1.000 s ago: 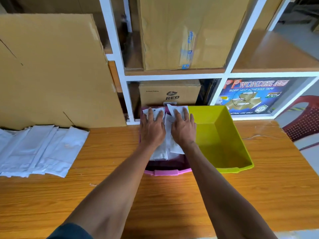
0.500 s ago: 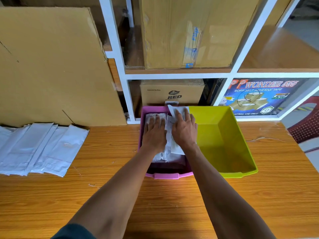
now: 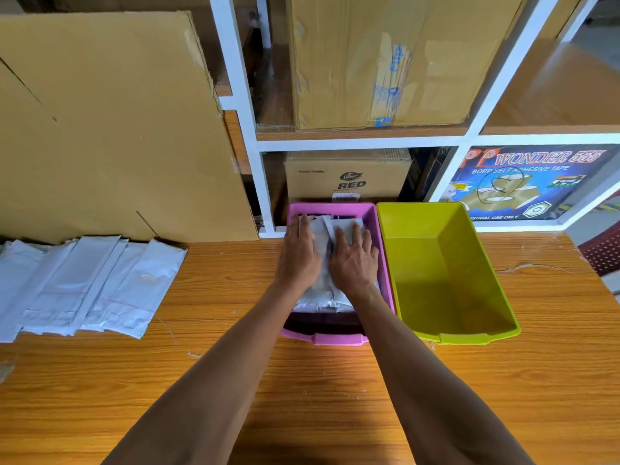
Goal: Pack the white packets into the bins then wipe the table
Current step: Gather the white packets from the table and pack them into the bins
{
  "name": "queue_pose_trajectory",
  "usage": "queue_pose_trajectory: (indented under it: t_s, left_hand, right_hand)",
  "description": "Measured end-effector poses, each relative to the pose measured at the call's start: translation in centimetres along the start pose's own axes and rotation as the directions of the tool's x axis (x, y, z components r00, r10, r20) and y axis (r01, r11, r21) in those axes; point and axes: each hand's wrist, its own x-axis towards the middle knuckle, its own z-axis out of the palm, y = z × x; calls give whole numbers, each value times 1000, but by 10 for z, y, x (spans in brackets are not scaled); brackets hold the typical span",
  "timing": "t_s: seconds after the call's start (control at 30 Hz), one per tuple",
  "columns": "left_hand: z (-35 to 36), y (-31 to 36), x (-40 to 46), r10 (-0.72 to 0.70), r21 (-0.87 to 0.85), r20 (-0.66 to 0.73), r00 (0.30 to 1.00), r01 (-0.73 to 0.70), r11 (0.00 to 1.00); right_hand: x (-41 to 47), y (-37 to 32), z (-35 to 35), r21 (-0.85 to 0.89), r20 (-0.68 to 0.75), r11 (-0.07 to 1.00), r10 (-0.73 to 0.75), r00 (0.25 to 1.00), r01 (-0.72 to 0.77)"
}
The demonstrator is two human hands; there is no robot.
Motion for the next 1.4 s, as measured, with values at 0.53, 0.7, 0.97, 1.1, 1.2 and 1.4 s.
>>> queue_pose_trajectory:
  t_s: [0.53,0.7,0.97,1.1,1.2,1.4]
  left_hand:
    - [31,-11,0,27,371,306,952,-145,917]
    - [28,-1,8,16,402,310,951,-147,904]
    - [40,-10,13,35,439,284,958,-163,883]
    - [48,-22,9,79,444,258,963,-191,876]
    - [55,-27,10,87,431,255,963,-194,881]
    - [61,-30,11,79,419,267,960,-190,888]
  right_hand:
    - [22,35,56,153,171,978,-165,971,139]
    - [25,34,52,152,57,969,-207,977,197]
    - [36,41,69,208,48,952,-238,970,223]
    - [35,40,72,238,48,946,-240,970,222]
    - [38,41,76,242,51,949,-220,974,202]
    - [40,44,82,218,49,956,-211,976,196]
